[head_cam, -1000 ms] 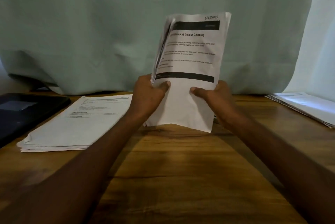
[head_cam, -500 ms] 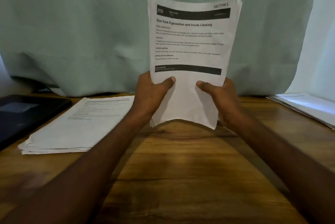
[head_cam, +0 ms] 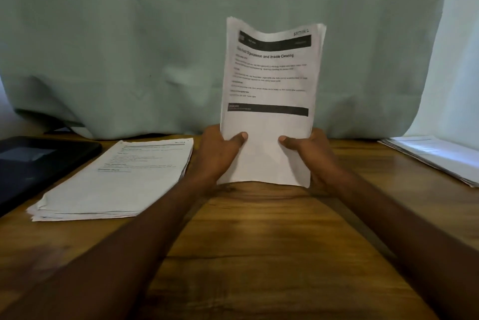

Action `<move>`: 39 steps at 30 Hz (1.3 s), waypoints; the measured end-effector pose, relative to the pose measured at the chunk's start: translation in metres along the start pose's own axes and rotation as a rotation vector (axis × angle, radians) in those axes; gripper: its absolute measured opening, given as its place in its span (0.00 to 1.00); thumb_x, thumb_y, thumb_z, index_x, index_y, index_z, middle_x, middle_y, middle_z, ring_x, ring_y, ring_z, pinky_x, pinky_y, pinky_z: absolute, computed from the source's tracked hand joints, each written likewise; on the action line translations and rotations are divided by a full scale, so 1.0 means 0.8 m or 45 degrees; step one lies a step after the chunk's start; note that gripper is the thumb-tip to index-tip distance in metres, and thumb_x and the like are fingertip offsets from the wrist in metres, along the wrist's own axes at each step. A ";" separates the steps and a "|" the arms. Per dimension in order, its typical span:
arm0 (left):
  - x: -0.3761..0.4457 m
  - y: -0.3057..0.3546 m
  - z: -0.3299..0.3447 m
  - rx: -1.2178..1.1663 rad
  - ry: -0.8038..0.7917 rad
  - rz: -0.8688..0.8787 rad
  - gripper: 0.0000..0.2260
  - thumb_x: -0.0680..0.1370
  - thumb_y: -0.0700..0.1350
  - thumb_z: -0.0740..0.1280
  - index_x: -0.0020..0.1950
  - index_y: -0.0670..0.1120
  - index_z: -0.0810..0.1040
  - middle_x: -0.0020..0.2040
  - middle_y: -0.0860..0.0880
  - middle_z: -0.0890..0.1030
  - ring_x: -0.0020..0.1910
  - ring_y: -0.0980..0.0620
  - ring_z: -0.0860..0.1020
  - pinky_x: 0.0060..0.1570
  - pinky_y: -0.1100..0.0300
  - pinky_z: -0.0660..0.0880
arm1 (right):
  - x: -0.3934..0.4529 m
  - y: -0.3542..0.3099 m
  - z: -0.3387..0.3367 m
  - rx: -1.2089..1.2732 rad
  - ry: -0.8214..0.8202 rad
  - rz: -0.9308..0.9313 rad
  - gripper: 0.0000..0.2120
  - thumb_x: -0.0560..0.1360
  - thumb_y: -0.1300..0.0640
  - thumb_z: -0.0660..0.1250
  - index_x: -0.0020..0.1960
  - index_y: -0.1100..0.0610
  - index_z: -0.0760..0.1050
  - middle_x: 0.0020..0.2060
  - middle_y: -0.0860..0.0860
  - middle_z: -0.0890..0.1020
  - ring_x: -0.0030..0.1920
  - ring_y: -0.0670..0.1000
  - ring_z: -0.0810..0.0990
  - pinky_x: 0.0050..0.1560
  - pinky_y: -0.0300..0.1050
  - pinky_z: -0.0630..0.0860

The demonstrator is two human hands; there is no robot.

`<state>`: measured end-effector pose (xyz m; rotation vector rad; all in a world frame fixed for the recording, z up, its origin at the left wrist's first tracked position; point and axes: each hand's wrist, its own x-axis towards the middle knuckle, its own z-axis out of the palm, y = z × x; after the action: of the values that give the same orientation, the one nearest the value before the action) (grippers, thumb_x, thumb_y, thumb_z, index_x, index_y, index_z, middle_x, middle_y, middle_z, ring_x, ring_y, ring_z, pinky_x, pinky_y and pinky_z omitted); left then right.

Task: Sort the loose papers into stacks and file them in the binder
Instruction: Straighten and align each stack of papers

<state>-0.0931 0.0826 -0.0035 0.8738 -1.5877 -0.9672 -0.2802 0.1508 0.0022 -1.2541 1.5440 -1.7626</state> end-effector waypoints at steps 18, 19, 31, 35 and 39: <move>0.057 -0.022 -0.053 -0.390 0.119 -0.457 0.07 0.84 0.41 0.64 0.60 0.41 0.78 0.51 0.46 0.84 0.47 0.48 0.84 0.38 0.57 0.80 | 0.000 0.000 -0.023 0.093 -0.840 0.660 0.25 0.71 0.69 0.72 0.68 0.59 0.76 0.61 0.61 0.83 0.59 0.63 0.84 0.60 0.64 0.80; 0.060 -0.024 -0.055 -0.416 0.127 -0.478 0.07 0.84 0.41 0.65 0.60 0.41 0.78 0.52 0.45 0.84 0.48 0.46 0.84 0.41 0.55 0.81 | -0.001 -0.001 -0.025 0.073 -0.847 0.654 0.25 0.71 0.68 0.72 0.67 0.58 0.77 0.60 0.61 0.83 0.58 0.62 0.84 0.57 0.62 0.82; 0.047 -0.032 -0.043 -0.020 -0.116 -0.421 0.07 0.83 0.37 0.63 0.55 0.42 0.80 0.57 0.41 0.84 0.55 0.41 0.83 0.60 0.46 0.78 | 0.026 0.030 -0.047 -1.122 -0.082 -0.239 0.06 0.82 0.52 0.66 0.56 0.49 0.79 0.45 0.47 0.83 0.43 0.46 0.82 0.33 0.35 0.73; 0.040 -0.037 -0.038 0.154 -0.165 -0.286 0.09 0.84 0.39 0.62 0.48 0.46 0.81 0.55 0.44 0.84 0.50 0.46 0.83 0.57 0.49 0.79 | 0.028 0.046 -0.045 -1.040 -0.299 -0.028 0.08 0.83 0.52 0.65 0.56 0.54 0.81 0.48 0.48 0.86 0.40 0.44 0.84 0.31 0.34 0.76; 0.042 -0.037 -0.037 0.334 -0.107 -0.217 0.07 0.84 0.41 0.63 0.57 0.41 0.79 0.56 0.47 0.82 0.49 0.47 0.80 0.50 0.56 0.74 | 0.026 0.025 -0.060 -0.798 -0.563 0.144 0.11 0.80 0.54 0.71 0.62 0.47 0.78 0.48 0.41 0.84 0.45 0.42 0.83 0.39 0.33 0.76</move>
<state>-0.0689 0.0354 -0.0129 1.1784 -1.7600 -0.9371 -0.3356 0.1531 -0.0070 -1.6564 1.8967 -0.8539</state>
